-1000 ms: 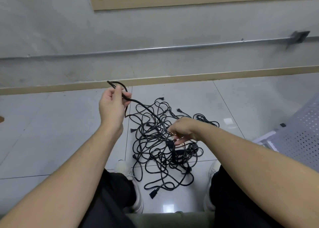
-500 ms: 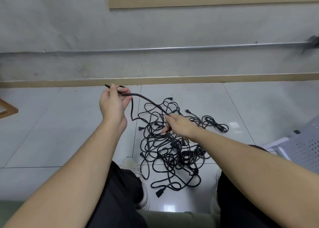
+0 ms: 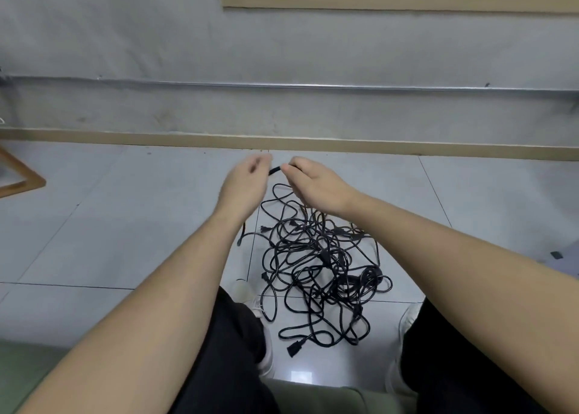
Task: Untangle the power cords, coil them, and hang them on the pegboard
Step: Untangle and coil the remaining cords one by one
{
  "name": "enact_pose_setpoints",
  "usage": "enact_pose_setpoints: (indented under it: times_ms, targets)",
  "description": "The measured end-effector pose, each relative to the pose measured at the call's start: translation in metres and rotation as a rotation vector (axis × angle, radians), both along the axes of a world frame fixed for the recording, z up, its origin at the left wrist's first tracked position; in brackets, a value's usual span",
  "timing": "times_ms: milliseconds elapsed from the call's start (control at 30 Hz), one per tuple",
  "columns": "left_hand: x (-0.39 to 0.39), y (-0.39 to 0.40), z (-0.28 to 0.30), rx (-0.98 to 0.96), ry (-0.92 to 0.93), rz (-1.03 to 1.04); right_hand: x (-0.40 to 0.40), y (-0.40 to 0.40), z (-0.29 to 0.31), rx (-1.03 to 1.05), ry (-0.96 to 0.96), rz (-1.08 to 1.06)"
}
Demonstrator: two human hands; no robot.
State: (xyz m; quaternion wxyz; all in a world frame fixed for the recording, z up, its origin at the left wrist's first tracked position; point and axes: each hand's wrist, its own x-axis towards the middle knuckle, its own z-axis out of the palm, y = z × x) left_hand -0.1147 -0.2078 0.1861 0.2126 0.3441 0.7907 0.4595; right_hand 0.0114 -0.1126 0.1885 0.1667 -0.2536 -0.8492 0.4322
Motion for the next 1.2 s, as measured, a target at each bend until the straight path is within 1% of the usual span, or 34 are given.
enact_pose_setpoints:
  times_ms: [33, 67, 167, 200, 233, 300, 333, 367, 400, 467, 500, 533, 567, 633, 700, 800, 867, 900, 933, 1033, 1133, 1167, 1200]
  targets:
    - [0.005, 0.001, 0.002, -0.048, -0.033, -0.064, -0.001, 0.001, 0.005, 0.017, -0.005, 0.007]
    - [0.008, 0.0, 0.005, -0.065, -0.043, -0.073, -0.001, 0.003, 0.01, 0.007, -0.006, 0.008]
    - [0.008, 0.004, 0.009, 0.039, -0.005, 0.021, 0.008, 0.007, 0.018, -0.174, 0.048, 0.028]
    - [0.009, 0.004, 0.011, 0.09, -0.031, 0.047, 0.014, 0.009, 0.015, -0.202, 0.031, 0.057]
    - [0.008, 0.004, 0.013, 0.159, -0.081, 0.091, 0.021, 0.011, 0.01, -0.179, -0.041, 0.094]
    - [0.001, 0.003, 0.018, 0.328, -0.208, 0.253, 0.04, 0.015, -0.01, -0.058, -0.294, 0.174]
    - [-0.007, -0.001, 0.019, 0.381, -0.247, 0.332, 0.052, 0.018, -0.022, -0.017, -0.42, 0.204]
    - [-0.014, -0.005, 0.019, 0.383, -0.252, 0.362, 0.065, 0.021, -0.034, -0.007, -0.514, 0.218]
    - [-0.021, -0.01, 0.015, 0.33, -0.22, 0.348, 0.076, 0.023, -0.044, -0.004, -0.571, 0.214]
    - [-0.033, -0.017, 0.003, 0.117, -0.108, 0.214, 0.086, 0.028, -0.05, 0.001, -0.605, 0.184]
    - [-0.035, -0.019, -0.003, 0.024, -0.083, 0.139, 0.086, 0.03, -0.047, -0.008, -0.58, 0.149]
    - [-0.035, -0.02, -0.006, -0.029, -0.086, 0.076, 0.084, 0.031, -0.043, 0.002, -0.547, 0.103]
    - [-0.033, -0.019, -0.006, -0.044, -0.1, 0.03, 0.082, 0.033, -0.037, 0.035, -0.517, 0.062]
    - [-0.026, -0.016, -0.002, -0.005, -0.117, -0.058, 0.078, 0.035, -0.027, 0.107, -0.475, 0.032]
    - [-0.016, -0.012, 0.001, -0.005, -0.096, -0.211, 0.076, 0.035, -0.02, 0.142, -0.461, 0.021]
    - [0.007, -0.008, -0.001, -0.181, 0.091, -0.51, 0.072, 0.034, -0.012, 0.135, -0.423, 0.003]
    - [0.021, -0.002, -0.006, -0.263, 0.247, -0.64, 0.069, 0.032, -0.004, 0.122, -0.361, 0.016]
    - [0.026, 0.001, -0.008, -0.254, 0.287, -0.671, 0.068, 0.031, 0.0, 0.096, -0.322, 0.022]
    - [0.028, 0.004, -0.01, -0.21, 0.277, -0.677, 0.069, 0.031, 0.003, 0.044, -0.283, 0.021]
    - [0.019, 0.008, -0.01, -0.017, 0.076, -0.55, 0.081, 0.033, 0.001, -0.17, -0.221, 0.004]
    - [-0.002, 0.006, -0.007, 0.136, -0.153, -0.299, 0.107, 0.038, -0.018, -0.39, -0.305, -0.015]
    - [-0.009, 0.004, -0.007, 0.153, -0.175, -0.217, 0.115, 0.038, -0.023, -0.457, -0.343, -0.015]
    - [-0.015, 0.003, -0.008, 0.137, -0.156, -0.157, 0.121, 0.038, -0.026, -0.507, -0.369, -0.014]
